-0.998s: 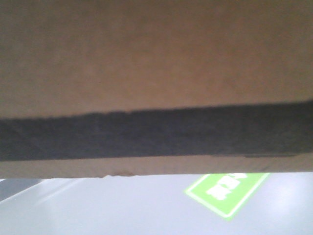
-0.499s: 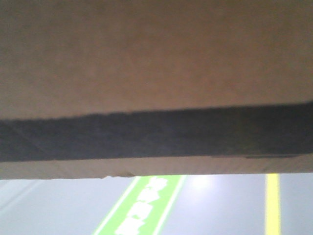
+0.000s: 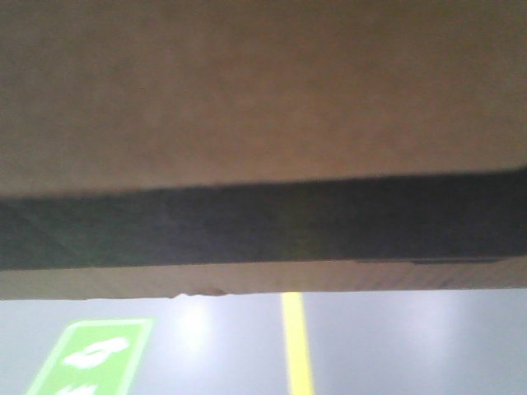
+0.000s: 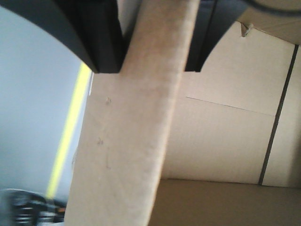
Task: Grab box from left shelf to table start
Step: 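Carry the box with both grippers while driving to the white table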
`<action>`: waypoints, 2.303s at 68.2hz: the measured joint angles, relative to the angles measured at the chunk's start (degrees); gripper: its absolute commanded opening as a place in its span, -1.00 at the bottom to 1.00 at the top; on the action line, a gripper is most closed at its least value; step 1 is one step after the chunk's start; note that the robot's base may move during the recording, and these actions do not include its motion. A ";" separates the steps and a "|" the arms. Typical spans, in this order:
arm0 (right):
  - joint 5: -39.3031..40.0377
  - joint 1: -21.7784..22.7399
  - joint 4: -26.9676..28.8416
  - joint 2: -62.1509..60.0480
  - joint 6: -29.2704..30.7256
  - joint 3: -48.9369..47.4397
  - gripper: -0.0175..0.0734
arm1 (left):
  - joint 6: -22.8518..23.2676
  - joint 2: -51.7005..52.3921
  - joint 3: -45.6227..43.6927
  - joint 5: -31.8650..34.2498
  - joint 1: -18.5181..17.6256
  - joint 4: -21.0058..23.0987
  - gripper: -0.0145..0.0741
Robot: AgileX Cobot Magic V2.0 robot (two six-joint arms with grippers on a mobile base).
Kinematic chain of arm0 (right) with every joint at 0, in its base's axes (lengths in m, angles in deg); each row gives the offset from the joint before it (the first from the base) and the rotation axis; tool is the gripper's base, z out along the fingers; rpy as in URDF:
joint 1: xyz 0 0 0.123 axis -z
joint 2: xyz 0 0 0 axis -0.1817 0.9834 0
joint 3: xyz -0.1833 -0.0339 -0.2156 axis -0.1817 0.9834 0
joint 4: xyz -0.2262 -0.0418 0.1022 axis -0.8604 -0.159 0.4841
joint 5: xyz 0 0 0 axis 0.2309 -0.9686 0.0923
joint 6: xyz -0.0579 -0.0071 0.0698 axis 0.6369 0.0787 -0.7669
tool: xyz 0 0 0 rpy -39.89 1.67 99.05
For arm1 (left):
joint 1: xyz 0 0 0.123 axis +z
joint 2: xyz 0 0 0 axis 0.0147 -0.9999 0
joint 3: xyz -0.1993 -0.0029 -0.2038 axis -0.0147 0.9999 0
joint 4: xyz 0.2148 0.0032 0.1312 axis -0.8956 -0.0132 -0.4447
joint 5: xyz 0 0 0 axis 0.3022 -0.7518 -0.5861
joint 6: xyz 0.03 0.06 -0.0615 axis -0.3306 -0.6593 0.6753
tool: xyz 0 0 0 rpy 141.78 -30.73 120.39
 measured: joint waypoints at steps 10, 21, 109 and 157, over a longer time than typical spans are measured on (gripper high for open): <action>0.00 0.00 0.00 0.00 0.00 0.00 -0.49 | 0.00 0.00 0.00 0.00 0.00 0.00 -0.90; 0.00 0.00 0.00 0.00 0.00 0.00 -0.49 | 0.00 0.00 0.00 0.00 0.00 0.00 -0.90; 0.00 0.00 0.00 0.00 0.00 0.00 -0.49 | 0.00 0.00 0.00 0.00 0.00 0.00 -0.90; 0.00 0.00 0.00 0.00 0.00 0.00 -0.49 | 0.00 0.00 0.00 0.00 0.00 0.00 -0.90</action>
